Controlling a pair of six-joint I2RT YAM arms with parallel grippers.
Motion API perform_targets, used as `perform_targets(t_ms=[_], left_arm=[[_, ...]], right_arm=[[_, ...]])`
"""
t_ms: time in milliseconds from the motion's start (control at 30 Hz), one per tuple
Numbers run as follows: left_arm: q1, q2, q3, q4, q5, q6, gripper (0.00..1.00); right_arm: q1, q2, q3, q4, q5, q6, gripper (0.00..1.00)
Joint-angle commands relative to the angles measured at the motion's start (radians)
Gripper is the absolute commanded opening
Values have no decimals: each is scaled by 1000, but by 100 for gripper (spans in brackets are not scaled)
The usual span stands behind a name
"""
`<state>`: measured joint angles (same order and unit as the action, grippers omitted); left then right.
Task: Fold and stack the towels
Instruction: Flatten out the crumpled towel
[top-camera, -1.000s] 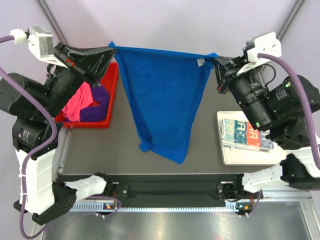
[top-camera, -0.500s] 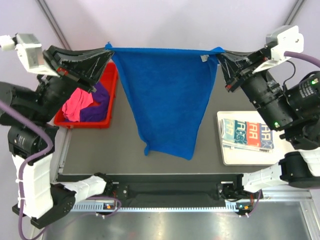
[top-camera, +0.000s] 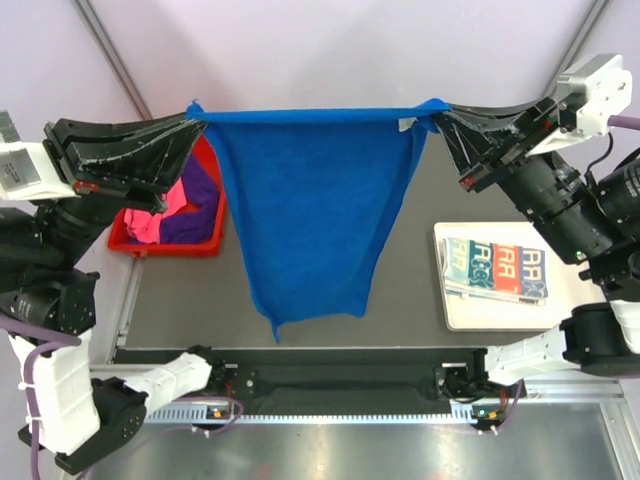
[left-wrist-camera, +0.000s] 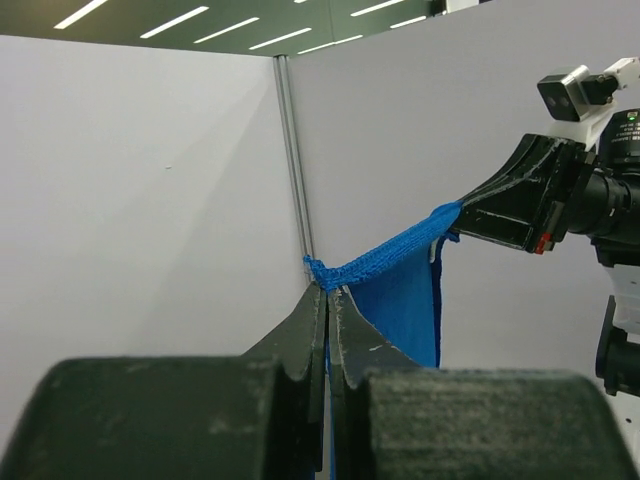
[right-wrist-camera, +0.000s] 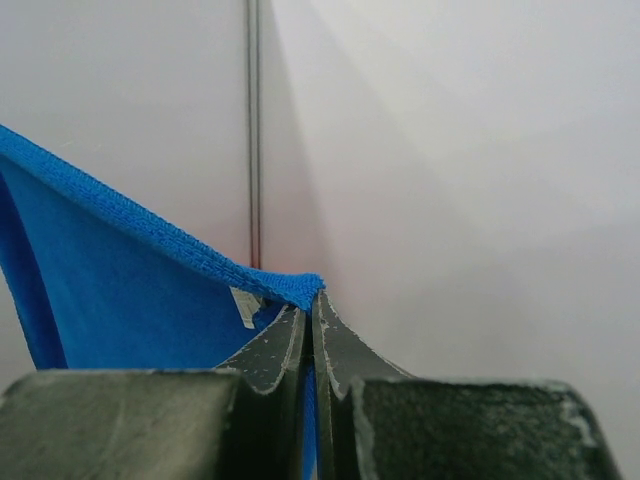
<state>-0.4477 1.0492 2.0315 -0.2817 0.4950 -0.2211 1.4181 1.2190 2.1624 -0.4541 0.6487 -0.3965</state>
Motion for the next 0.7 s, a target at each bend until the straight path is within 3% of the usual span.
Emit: perform_targets(t_ms=[0,167,400,467,500,533,667], left_arm=[[4,-18,-4,101,-21,25,0],[4,-23,-37,96,-59,34,0],[3,0,-198,151,-182,55,0],[3,29,-234,162,-229,63,0],[3,40,-246,180,-245,74,0],[4,54,-254,187,-259,77,0],[4,119,-309,249,-320,103,0]], right_arm=[[5,-56,57,35,5,10,0],[5,-55,14,75,17,-14,0],[-25,-3,-72,158,118,-99,0],[-141,16,-70,111,83,-67,0],[-215,36,-64,76,-45,23,0],[-390,51,-44,34,-125,78,0],[-657,164,0,-15,-355,209,0]])
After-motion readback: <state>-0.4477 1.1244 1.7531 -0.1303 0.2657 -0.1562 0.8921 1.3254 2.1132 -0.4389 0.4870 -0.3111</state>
